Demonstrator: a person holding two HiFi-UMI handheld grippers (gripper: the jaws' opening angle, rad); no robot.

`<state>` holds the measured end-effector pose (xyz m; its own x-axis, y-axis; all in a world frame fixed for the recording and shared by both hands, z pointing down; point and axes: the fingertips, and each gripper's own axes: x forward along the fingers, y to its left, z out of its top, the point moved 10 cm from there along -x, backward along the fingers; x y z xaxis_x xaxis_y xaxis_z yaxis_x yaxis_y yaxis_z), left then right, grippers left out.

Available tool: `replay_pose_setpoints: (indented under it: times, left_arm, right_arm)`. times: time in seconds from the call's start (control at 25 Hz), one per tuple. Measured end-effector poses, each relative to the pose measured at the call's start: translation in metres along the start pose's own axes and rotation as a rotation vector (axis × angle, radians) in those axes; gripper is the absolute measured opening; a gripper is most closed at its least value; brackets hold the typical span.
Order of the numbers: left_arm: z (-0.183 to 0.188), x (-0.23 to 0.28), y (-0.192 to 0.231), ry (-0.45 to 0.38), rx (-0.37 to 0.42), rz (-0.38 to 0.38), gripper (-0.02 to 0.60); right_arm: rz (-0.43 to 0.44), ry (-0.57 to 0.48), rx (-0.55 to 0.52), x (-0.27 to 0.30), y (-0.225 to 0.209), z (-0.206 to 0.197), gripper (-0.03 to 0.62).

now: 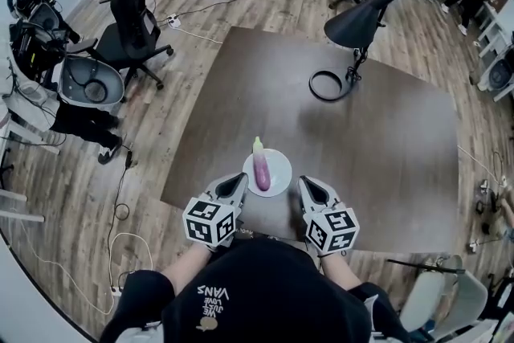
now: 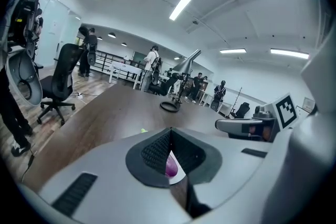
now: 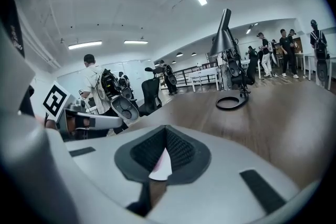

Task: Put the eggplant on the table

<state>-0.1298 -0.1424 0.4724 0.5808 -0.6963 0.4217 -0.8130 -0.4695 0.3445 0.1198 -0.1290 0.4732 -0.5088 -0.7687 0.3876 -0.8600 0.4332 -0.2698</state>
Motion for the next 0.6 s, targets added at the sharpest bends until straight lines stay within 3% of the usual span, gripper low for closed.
replay_pose_setpoints:
  times: [0.6]
  left_arm:
    - [0.016,0.004,0.008,-0.033,-0.011,0.006,0.011]
  right_arm:
    - [-0.012,-0.030,-0.024,0.004,-0.005,0.019,0.018]
